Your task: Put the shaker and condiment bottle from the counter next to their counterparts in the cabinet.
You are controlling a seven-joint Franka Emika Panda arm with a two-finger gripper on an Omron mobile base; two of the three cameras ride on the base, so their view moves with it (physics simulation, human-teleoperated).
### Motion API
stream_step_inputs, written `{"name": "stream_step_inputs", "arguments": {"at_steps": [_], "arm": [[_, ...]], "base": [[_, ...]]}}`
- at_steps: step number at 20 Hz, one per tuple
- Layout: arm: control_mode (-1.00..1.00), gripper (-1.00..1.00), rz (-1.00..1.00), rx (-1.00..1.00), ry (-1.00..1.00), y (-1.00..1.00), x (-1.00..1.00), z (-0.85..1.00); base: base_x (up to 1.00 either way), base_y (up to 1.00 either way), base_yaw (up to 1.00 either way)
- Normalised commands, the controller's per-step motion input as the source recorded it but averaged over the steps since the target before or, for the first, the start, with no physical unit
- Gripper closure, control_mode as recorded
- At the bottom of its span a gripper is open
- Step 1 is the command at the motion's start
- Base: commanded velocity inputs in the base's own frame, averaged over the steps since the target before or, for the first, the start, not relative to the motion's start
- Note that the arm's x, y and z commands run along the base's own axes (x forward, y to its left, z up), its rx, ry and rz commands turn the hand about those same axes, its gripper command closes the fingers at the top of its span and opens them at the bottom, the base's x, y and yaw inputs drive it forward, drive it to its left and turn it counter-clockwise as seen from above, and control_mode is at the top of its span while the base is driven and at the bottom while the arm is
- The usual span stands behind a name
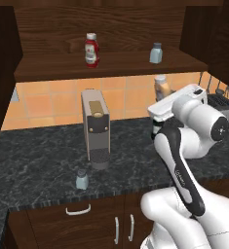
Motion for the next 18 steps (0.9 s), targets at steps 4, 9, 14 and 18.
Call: {"name": "stream_step_inputs", "arguments": {"at_steps": [4, 9, 14, 18], "arm": [[-1.00, 1.00, 0.09, 0.00, 0.00, 0.09, -0.30, 0.76], [-1.00, 1.00, 0.03, 0.00, 0.00, 0.19, -0.17, 0.63], [-1.00, 1.00, 0.00, -0.01, 0.05, 0.35, 0.16, 0.50], [-1.00, 1.00, 0.00, 0.00, 0.01, 0.29, 0.11, 0.43]], "base": [[0.00, 0.00, 0.00], [0.00, 0.00, 0.00], [0.00, 0.00, 0.00], [0.00, 0.00, 0.00]]}}
